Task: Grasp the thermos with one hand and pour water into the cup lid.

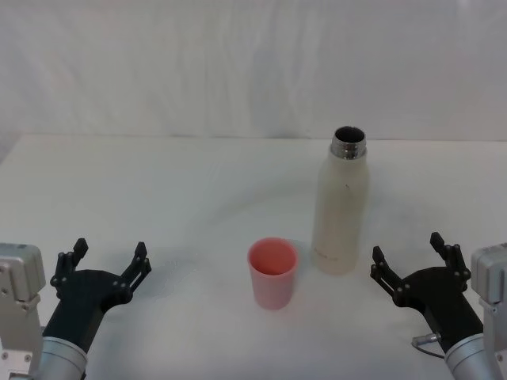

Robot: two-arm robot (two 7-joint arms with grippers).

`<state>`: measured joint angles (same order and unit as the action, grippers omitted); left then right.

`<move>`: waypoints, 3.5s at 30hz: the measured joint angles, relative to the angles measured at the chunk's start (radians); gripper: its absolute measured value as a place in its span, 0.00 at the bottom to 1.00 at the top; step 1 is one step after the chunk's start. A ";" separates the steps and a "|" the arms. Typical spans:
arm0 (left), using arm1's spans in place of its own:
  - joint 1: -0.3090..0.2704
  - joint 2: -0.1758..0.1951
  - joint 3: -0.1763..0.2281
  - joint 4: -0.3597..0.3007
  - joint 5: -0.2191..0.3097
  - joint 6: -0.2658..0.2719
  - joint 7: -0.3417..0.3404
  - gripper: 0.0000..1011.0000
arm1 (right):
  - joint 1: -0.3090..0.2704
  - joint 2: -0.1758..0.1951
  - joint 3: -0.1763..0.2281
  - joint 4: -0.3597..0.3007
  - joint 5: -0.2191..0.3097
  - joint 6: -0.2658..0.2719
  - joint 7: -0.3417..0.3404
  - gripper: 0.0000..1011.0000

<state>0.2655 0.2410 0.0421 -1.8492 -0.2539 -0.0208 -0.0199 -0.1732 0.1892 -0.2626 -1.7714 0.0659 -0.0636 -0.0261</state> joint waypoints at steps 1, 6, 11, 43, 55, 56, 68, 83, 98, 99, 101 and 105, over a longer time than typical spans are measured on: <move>0.000 0.000 0.000 0.000 0.000 0.000 0.000 0.99 | 0.000 0.000 0.000 0.000 0.000 0.000 0.000 0.99; 0.000 0.000 0.000 0.000 0.000 0.000 0.000 0.99 | 0.000 0.000 0.000 0.000 0.000 0.000 0.000 0.99; 0.000 0.000 0.000 0.000 0.000 0.000 0.000 0.99 | 0.000 0.000 0.000 0.000 0.000 0.000 0.000 0.99; 0.000 0.000 0.000 0.000 0.000 0.000 0.000 0.99 | 0.000 0.000 0.000 0.000 0.000 0.000 0.000 0.99; 0.000 0.000 0.000 0.000 0.000 0.000 0.000 0.99 | 0.000 0.000 0.000 0.000 0.000 0.000 0.000 0.99; 0.000 0.000 0.000 0.000 0.000 0.000 0.000 0.99 | 0.000 0.000 0.000 0.000 0.000 0.000 0.000 0.99; 0.000 0.000 0.000 0.000 0.000 0.000 0.000 0.99 | 0.009 -0.023 0.028 -0.016 0.027 0.057 0.075 0.99; 0.000 0.000 0.000 0.000 0.000 0.000 0.000 0.99 | 0.036 -0.015 0.049 -0.033 0.044 0.140 0.174 0.99; 0.000 0.000 0.000 0.000 0.000 0.000 0.000 0.99 | 0.116 0.021 0.036 -0.013 0.065 0.210 0.250 0.99; 0.000 0.000 0.000 0.000 0.000 0.000 0.000 0.99 | 0.120 0.021 0.036 -0.011 0.068 0.213 0.252 0.99; 0.000 0.000 0.000 0.000 0.000 0.000 0.000 0.99 | 0.131 0.024 0.034 -0.007 0.075 0.221 0.257 0.99; 0.000 0.000 0.000 0.000 0.000 0.000 0.000 0.99 | 0.150 0.029 0.028 0.001 0.085 0.234 0.264 0.99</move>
<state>0.2655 0.2409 0.0422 -1.8492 -0.2538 -0.0208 -0.0199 -0.0230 0.2184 -0.2341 -1.7703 0.1507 0.1708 0.2381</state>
